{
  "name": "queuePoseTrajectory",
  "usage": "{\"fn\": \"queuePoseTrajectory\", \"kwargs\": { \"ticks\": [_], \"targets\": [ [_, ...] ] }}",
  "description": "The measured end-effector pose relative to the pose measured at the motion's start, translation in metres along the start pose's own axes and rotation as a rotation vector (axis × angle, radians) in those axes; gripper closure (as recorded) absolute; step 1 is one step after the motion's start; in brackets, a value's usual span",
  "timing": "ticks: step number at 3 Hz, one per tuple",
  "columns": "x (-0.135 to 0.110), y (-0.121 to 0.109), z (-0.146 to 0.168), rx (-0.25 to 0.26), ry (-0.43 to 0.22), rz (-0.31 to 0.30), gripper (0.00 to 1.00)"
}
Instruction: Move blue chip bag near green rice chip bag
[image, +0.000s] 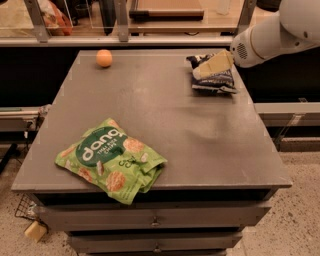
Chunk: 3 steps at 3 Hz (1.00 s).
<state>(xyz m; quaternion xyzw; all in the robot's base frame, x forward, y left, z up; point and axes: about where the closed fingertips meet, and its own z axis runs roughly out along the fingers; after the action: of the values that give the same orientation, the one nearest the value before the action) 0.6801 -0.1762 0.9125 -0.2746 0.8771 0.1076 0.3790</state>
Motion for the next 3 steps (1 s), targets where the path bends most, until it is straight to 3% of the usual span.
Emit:
{"fn": "queuePoseTrajectory", "kwargs": {
  "ticks": [1,2,3],
  "targets": [
    [0.000,-0.005,0.002,0.003,-0.020,0.014,0.00],
    [0.002,-0.016,0.017,0.013,-0.047,0.043,0.00],
    [0.005,-0.017,0.042,0.020,-0.034,0.057,0.00]
  ]
}}
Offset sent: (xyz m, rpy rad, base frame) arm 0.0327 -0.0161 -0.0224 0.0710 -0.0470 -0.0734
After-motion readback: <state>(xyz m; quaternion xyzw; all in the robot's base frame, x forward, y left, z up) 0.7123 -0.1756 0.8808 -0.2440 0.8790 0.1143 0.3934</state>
